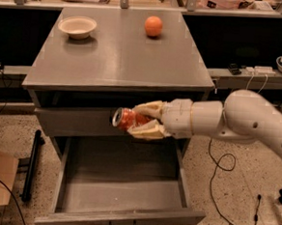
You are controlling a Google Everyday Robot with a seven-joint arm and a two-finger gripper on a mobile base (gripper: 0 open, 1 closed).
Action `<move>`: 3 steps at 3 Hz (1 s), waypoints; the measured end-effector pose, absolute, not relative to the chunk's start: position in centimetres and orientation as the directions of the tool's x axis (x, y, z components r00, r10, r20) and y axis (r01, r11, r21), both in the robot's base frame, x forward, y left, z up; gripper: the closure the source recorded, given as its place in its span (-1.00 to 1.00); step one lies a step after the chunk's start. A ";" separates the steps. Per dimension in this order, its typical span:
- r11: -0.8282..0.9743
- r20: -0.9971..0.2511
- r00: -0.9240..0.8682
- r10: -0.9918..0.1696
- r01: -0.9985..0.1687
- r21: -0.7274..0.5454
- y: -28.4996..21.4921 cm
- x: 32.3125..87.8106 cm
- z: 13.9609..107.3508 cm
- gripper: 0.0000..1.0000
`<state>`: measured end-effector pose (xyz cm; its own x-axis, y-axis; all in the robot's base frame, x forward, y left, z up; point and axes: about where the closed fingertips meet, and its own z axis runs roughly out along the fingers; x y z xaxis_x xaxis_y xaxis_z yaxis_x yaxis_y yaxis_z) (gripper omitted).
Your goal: Pick coke can from middle drawer and place on counter
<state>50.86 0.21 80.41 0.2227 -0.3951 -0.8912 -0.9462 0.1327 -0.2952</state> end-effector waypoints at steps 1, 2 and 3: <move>0.142 -0.853 0.272 -0.446 -0.919 -0.368 -2.4 54.8 86.4 1.00; 0.173 -0.844 0.314 -0.434 -0.890 -0.421 -3.1 57.1 90.2 1.00; 0.171 -0.839 0.322 -0.438 -0.887 -0.430 -2.7 57.5 89.7 1.00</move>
Offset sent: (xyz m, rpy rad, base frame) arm 0.0341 -0.0244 0.0530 -0.0463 -0.0621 -0.0268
